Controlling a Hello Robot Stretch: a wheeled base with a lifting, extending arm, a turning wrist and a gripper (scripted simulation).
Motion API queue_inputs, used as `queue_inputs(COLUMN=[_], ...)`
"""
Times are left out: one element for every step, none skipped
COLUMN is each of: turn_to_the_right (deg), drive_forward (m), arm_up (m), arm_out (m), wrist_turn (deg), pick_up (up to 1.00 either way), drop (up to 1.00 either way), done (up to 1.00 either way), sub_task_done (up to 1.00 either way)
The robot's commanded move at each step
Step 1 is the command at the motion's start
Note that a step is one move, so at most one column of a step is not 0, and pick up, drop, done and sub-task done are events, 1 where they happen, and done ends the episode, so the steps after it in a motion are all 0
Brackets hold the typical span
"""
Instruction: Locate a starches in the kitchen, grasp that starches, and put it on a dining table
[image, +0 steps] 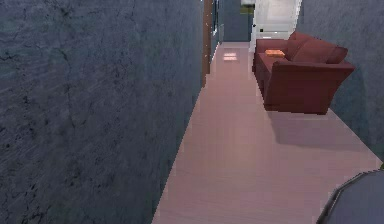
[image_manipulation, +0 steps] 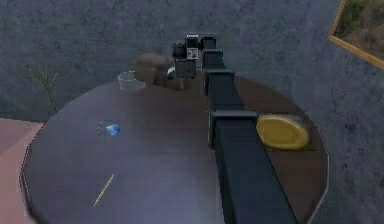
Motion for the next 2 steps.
queue_inputs(turn_to_the_right=[0.0,0.0], drive_forward=[0.0,0.0], arm_up=[-0.26,0.0], arm_out=[0.0,0.0], wrist_turn=[0.0,0.0], pick_up=[0.0,0.0], drop=[0.0,1.0], done=[0.0,0.0], sub_task_done=[0.0,0.0])
